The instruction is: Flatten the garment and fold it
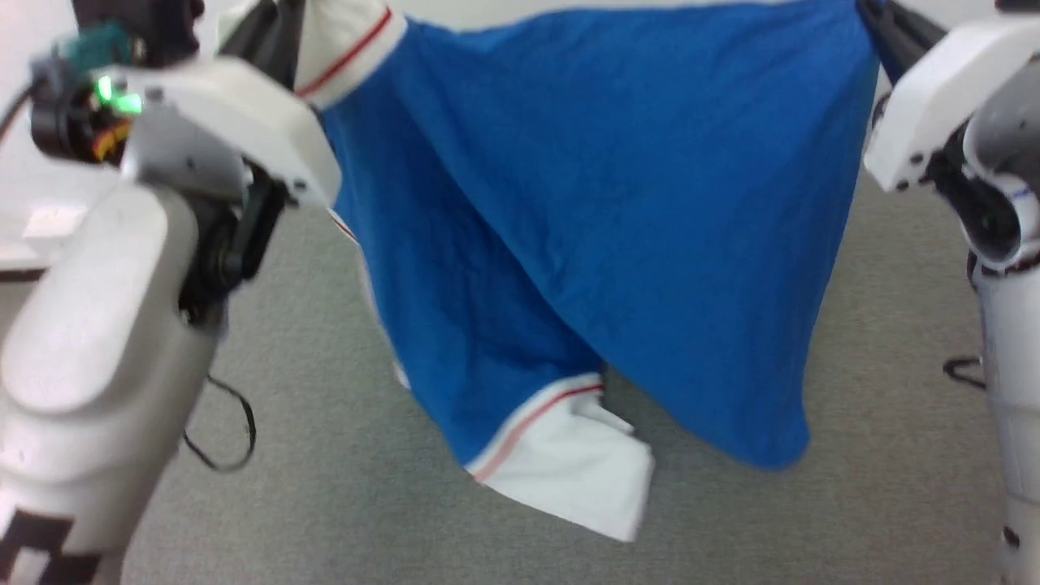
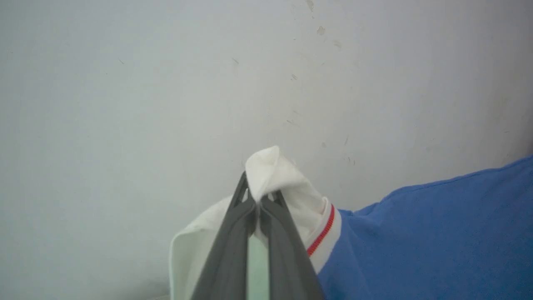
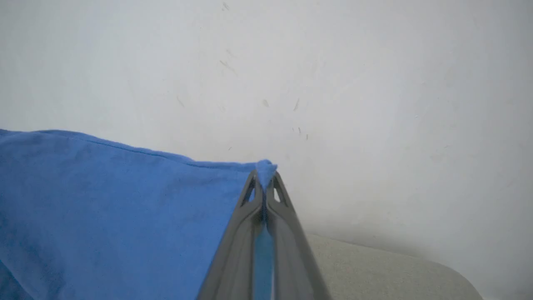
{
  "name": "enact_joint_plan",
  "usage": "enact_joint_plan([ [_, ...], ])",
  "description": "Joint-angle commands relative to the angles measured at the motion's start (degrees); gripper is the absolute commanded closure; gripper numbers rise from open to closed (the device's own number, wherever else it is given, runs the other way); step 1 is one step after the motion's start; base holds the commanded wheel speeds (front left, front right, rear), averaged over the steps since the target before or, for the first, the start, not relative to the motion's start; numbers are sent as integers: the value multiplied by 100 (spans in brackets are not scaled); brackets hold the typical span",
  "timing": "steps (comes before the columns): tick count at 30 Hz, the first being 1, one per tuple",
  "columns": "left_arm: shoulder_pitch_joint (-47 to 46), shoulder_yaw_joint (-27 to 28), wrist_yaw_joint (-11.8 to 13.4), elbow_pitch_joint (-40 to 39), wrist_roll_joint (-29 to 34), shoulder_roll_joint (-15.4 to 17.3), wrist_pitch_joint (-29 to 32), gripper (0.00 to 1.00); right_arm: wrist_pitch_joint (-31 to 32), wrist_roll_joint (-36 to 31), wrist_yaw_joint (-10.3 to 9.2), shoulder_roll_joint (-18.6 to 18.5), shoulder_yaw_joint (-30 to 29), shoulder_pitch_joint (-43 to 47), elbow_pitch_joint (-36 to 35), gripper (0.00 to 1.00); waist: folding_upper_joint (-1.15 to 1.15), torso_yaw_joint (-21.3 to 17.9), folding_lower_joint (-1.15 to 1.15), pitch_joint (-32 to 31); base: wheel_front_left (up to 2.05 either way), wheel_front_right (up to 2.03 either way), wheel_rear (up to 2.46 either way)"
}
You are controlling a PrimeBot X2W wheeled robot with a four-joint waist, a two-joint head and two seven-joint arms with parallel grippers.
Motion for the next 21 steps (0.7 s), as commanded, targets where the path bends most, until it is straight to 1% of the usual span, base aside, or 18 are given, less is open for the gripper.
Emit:
enact_joint_plan([
  [1,-357,-74,-106,254,134,18,80,100,-40,-55,-4,48,23,-264,115,100,0,-339,1,-303,0,0,0],
  [4,-956,-227,-255,774,352,69,269,100,-70,-163,-4,76,127,-724,372,100,0,-422,1,-317,0,0,0],
  [7,-1411,-303,-332,1252,475,123,484,100,-97,-246,-4,132,241,-1147,687,100,0,-510,1,-315,0,0,0],
  [13,-2032,-285,-332,1997,608,260,721,100,-230,-395,-4,263,420,-1854,1377,100,0,-691,1,-213,0,0,0],
  [17,-2376,-239,-346,2292,589,208,742,100,-344,-507,-4,290,437,-2229,1795,100,0,-734,1,-74,0,0,0],
  [21,-2714,-110,-313,2539,465,58,700,100,-405,-623,-4,312,456,-2570,2121,100,0,-767,1,151,0,0,0],
])
